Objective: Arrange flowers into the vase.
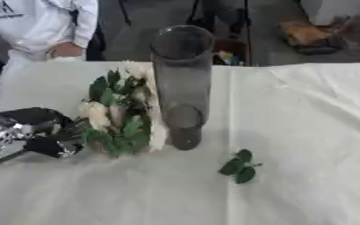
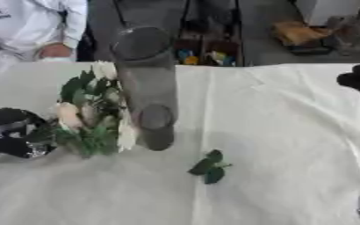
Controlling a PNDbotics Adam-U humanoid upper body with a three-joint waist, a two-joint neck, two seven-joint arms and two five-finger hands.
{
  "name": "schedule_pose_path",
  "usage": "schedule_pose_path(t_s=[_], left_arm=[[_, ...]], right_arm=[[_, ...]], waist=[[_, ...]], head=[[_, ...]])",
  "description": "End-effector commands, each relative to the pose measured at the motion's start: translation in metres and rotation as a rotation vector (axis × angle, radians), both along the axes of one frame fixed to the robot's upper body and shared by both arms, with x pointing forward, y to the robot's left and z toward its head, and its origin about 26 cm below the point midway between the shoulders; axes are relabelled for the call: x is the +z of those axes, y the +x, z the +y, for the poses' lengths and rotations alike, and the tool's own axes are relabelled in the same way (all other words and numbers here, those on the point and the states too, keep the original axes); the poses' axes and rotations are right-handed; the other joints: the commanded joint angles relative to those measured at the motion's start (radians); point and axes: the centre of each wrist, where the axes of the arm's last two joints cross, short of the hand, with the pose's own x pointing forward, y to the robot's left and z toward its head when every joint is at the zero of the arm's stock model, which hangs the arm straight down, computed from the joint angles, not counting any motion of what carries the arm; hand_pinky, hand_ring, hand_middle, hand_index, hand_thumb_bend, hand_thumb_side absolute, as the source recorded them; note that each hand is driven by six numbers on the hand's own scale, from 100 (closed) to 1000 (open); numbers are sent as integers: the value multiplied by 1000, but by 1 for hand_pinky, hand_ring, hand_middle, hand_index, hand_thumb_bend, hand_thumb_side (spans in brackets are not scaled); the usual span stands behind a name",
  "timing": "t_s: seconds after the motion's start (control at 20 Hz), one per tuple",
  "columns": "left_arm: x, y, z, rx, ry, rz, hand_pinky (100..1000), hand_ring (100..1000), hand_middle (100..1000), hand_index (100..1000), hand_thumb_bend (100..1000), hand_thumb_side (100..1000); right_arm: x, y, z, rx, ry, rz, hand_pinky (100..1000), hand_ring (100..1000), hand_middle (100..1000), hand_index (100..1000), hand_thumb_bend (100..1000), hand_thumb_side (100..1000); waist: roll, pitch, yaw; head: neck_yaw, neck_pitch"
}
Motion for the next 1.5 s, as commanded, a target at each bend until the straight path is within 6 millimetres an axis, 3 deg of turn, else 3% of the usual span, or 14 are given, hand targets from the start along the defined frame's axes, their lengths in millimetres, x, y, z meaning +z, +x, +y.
schedule_pose_path(t_s=[0.05, 0.25, 0.5, 0.55, 0.6, 0.65, 0.8, 0.85, 1.0, 1.05, 1.1, 1.15, 1.35, 1.5], left_arm=[[12, 2, 7, 19, 5, -50, 393, 592, 728, 837, 237, 797], [8, 4, 8, 23, 2, -53, 361, 563, 683, 804, 185, 758], [-1, 7, 10, 27, 8, -41, 433, 604, 678, 794, 179, 734], [-3, 7, 10, 27, 5, -35, 564, 647, 721, 813, 185, 732], [-5, 8, 10, 27, 2, -30, 600, 658, 731, 817, 187, 733], [-6, 8, 11, 24, -2, -23, 769, 732, 744, 824, 214, 743], [-8, 9, 11, 21, -10, -12, 769, 732, 744, 824, 214, 743], [-9, 9, 11, 20, -14, -9, 607, 756, 731, 816, 221, 755], [-10, 10, 12, 22, -44, 7, 529, 688, 696, 805, 212, 758], [-11, 10, 12, 22, -52, 8, 465, 608, 647, 775, 197, 760], [-11, 10, 12, 24, -57, 8, 458, 601, 640, 770, 195, 760], [-11, 10, 13, 26, -61, 8, 379, 527, 584, 717, 170, 757], [-14, 11, 13, 41, -73, 0, 309, 449, 473, 566, 100, 722], [-19, 13, 14, 53, -91, -10, 290, 356, 391, 458, 100, 685]], right_arm=[[6, -2, 1, 9, 1, -19, 680, 622, 600, 735, 100, 1000], [6, -3, 1, 5, 4, -16, 681, 622, 599, 735, 100, 1000], [6, -3, 1, 3, 9, -16, 681, 619, 598, 735, 100, 1000], [6, -3, 1, 3, 11, -16, 682, 618, 598, 735, 100, 1000], [6, -3, 1, 2, 12, -16, 682, 618, 598, 735, 100, 1000], [6, -3, 1, 2, 13, -15, 682, 617, 598, 736, 100, 1000], [5, -3, 1, 1, 12, -14, 682, 617, 598, 736, 100, 1000], [5, -3, 1, 1, 12, -12, 681, 608, 598, 736, 100, 1000], [4, -3, 1, -4, 14, -5, 682, 609, 598, 737, 100, 1000], [4, -3, 1, -4, 14, -5, 683, 610, 598, 737, 100, 1000], [4, -3, 1, -5, 14, -4, 683, 609, 598, 737, 100, 1000], [4, -3, 1, -6, 14, -4, 683, 609, 598, 737, 100, 1000], [4, -3, 1, -7, 16, -4, 683, 609, 596, 736, 100, 1000], [4, -3, 0, -10, 18, -4, 684, 608, 595, 736, 100, 1000]], waist=[[3, -16, -2], [2, -14, -4], [1, -11, -6], [0, -10, -7], [0, -10, -7], [-1, -9, -8], [-1, -9, -8], [-1, -8, -8], [-2, -5, -7], [-2, -5, -7], [-3, -4, -7], [-3, -4, -8], [-4, -3, -9], [-4, -3, -10]], head=[[4, -14], [4, -15], [3, -17], [3, -18], [3, -19], [2, -20], [2, -21], [1, -20], [0, -21], [-1, -20], [-1, -20], [-1, -20], [-1, -21], [1, -21]])
